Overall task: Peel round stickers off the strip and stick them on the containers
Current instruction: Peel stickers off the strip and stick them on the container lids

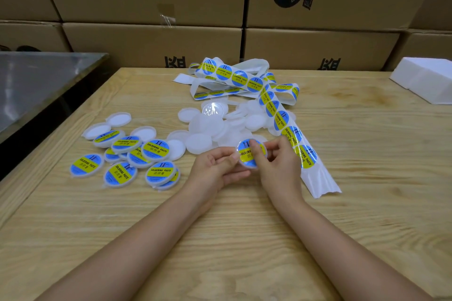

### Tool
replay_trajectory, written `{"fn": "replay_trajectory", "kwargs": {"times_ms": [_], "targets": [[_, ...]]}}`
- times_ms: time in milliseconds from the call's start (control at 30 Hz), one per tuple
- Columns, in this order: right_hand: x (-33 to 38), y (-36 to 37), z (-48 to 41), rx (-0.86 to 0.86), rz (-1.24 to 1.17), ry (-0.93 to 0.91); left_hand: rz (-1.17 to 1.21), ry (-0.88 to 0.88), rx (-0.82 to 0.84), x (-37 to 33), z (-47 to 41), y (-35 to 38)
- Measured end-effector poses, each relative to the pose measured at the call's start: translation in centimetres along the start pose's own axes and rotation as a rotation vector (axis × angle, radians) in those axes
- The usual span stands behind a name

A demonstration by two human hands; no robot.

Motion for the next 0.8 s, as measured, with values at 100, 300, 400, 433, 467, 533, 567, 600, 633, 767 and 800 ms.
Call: {"fn": "replay_trajectory", "kwargs": {"times_ms": [100,300,400,433,467,533,567,600,633,767,800], "targets": [[0.0,-0.2,-0.1,-0.042,0.007,-0.032,-0.008,-0.016,-0.015,0.0,-0.1,0.2],[0.6,0.4,0.9,0.05,0.088,-0.178,-0.199,0.077,-0.046,0.4,-0.2,0.5],[0.6,0.6,1.1,0.086,0.098,-0.18,-0.345,0.118,-0.089,0.6,-0.3,0.5],[0.6,0.6,1.0,0.092,0.094,-0.172,-0.362,0.114,-0.101,0.7,-0.4,0.4],[0.6,0.6,1.0,0.097,0.093,-0.168,-0.367,0.109,-0.109,0.7,-0.5,0.3],[0.6,0.6,1.0,0.097,0.092,-0.173,-0.345,0.094,-0.096,0.6,-0.4,0.3],[0.6,0.6,1.1,0.089,0.094,-0.177,-0.305,0.082,-0.069,0.6,-0.4,0.3],[0.6,0.6,1.1,0.079,0.098,-0.177,-0.253,0.068,-0.029,0.6,-0.3,0.3],[0.6,0.5,1.1,0.07,0.105,-0.168,-0.207,0.056,0.015,0.6,-0.2,0.3],[0.4,0.3,0.7,0.013,0.097,-0.101,-0.139,0.043,0.108,0.5,0.0,0.4],[0.3,0.2,0.6,-0.005,0.09,-0.082,-0.148,0.047,0.109,0.5,0.0,0.5]]}}
Point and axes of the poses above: each hand's wrist, its own z-axis away from the middle knuckle, its own y-axis out of the palm, x = y × z, the point moved 3 cm from there along -z, towards the middle knuckle, and after that the axes turned 13 degrees about -z, right-handed, at the moved point
